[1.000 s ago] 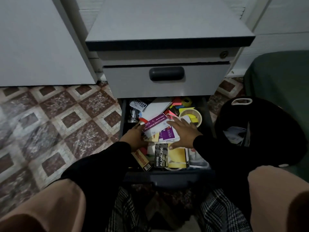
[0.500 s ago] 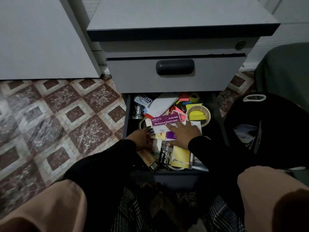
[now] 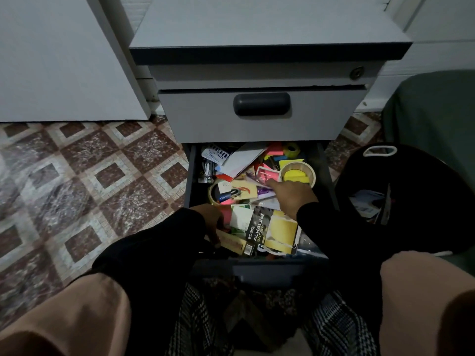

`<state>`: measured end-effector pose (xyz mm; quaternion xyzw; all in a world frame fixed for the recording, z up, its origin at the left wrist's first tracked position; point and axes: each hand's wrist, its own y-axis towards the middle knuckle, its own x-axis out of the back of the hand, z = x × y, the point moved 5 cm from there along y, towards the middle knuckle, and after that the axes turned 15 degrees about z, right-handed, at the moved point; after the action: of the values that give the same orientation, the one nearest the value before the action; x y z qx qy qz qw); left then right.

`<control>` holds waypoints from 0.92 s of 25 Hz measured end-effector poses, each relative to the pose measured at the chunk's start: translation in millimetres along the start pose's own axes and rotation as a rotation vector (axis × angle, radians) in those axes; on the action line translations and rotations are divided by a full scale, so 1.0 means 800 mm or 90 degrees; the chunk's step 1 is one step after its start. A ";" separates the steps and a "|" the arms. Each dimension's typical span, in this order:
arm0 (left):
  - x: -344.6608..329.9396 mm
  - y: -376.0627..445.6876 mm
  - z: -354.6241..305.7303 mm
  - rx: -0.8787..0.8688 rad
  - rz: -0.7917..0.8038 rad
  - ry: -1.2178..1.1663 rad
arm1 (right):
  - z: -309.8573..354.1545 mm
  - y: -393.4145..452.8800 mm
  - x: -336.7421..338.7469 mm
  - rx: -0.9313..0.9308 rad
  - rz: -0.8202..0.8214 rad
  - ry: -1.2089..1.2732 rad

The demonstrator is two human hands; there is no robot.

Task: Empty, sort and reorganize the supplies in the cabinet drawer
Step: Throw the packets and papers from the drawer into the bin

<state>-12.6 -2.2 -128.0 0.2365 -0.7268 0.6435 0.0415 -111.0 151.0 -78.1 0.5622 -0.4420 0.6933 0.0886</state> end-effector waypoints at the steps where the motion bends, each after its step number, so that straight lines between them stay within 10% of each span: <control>1: 0.002 -0.004 0.000 0.005 0.004 -0.009 | -0.008 -0.003 0.008 -0.019 -0.008 0.024; 12: 0.020 -0.028 0.008 -0.064 -0.037 -0.319 | -0.120 -0.026 0.040 -0.093 0.066 0.494; 23: -0.004 0.004 -0.008 -0.138 -0.118 -0.779 | -0.086 -0.012 -0.044 -0.023 0.284 0.629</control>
<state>-12.5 5.3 -130.9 0.6188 -0.6565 0.3076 -0.3025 -141.2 219.0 -102.2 0.0604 -0.4685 0.8692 0.1464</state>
